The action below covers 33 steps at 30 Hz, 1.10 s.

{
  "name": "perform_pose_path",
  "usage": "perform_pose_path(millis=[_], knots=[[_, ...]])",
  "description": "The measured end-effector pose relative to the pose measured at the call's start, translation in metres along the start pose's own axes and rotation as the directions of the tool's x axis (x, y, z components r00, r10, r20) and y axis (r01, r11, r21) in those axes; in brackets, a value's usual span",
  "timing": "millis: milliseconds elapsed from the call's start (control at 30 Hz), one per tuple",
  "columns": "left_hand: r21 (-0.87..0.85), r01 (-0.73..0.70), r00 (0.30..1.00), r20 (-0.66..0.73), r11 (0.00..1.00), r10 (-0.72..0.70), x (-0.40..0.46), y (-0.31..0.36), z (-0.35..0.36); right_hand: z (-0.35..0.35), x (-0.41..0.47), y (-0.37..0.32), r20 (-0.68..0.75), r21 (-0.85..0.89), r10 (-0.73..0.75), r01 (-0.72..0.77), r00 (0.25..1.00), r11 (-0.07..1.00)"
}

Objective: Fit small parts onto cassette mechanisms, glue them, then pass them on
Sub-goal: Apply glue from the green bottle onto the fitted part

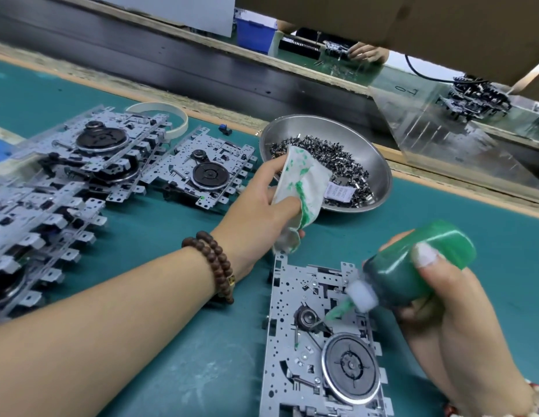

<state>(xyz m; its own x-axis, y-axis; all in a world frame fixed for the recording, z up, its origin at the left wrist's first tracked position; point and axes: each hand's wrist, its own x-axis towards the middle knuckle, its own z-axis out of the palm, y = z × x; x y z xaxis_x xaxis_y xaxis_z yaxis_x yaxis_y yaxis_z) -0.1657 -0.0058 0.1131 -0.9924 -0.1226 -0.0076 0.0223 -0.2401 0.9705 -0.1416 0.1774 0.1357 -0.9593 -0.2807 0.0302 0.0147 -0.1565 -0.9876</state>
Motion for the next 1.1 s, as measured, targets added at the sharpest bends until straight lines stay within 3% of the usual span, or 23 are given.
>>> perform_pose_path(millis=[133, 233, 300, 367, 500, 567, 700, 800, 933, 1100], knots=[[0.349, -0.111, 0.988, -0.059, 0.931, 0.140, -0.006, -0.001, 0.001, -0.012, 0.008, -0.003, -0.148, 0.089, 0.011, 0.002, 0.989, 0.996], [0.478, -0.162, 0.965, -0.108, 0.863, 0.241, -0.015, -0.001, 0.002, -0.017, 0.013, -0.005, -0.182, 0.083, 0.045, -0.030, 0.982, 0.996], [0.566, -0.118, 0.954, -0.164, 0.816, 0.252, -0.017, 0.005, 0.002, -0.021, 0.014, -0.007, -0.184, 0.105, 0.080, -0.061, 0.980, 0.993], [0.691, -0.021, 0.959, -0.191, 0.723, 0.210, -0.021, 0.009, -0.004, -0.026, 0.018, -0.007, -0.179, 0.181, 0.127, -0.095, 0.976, 0.979], [0.843, 0.013, 0.996, -0.057, 0.537, 0.066, -0.051, 0.018, -0.011, -0.038, 0.017, -0.019, -0.100, 0.445, 0.154, -0.094, 0.983, 0.890], [0.865, 0.043, 0.999, -0.047, 0.500, -0.005, -0.072, 0.018, -0.014, -0.042, 0.017, -0.021, -0.044, 0.462, 0.149, -0.111, 0.988, 0.880], [0.693, 0.174, 0.977, -0.034, 0.699, -0.209, -0.100, 0.015, -0.013, -0.048, 0.018, -0.012, 0.065, 0.267, 0.133, -0.145, 0.989, 0.953], [0.664, 0.180, 0.958, 0.048, 0.726, -0.281, -0.107, 0.017, -0.006, -0.051, 0.020, -0.007, 0.129, -0.070, 0.043, -0.034, 0.991, 0.997], [0.538, 0.237, 0.947, 0.060, 0.809, -0.317, -0.109, 0.022, -0.006, -0.059, 0.025, -0.002, 0.064, -0.354, -0.064, 0.083, 0.996, 0.932], [0.500, 0.288, 0.936, 0.034, 0.817, -0.351, -0.112, 0.031, -0.014, -0.061, 0.025, 0.001, 0.048, -0.528, -0.095, 0.105, 0.994, 0.843]])
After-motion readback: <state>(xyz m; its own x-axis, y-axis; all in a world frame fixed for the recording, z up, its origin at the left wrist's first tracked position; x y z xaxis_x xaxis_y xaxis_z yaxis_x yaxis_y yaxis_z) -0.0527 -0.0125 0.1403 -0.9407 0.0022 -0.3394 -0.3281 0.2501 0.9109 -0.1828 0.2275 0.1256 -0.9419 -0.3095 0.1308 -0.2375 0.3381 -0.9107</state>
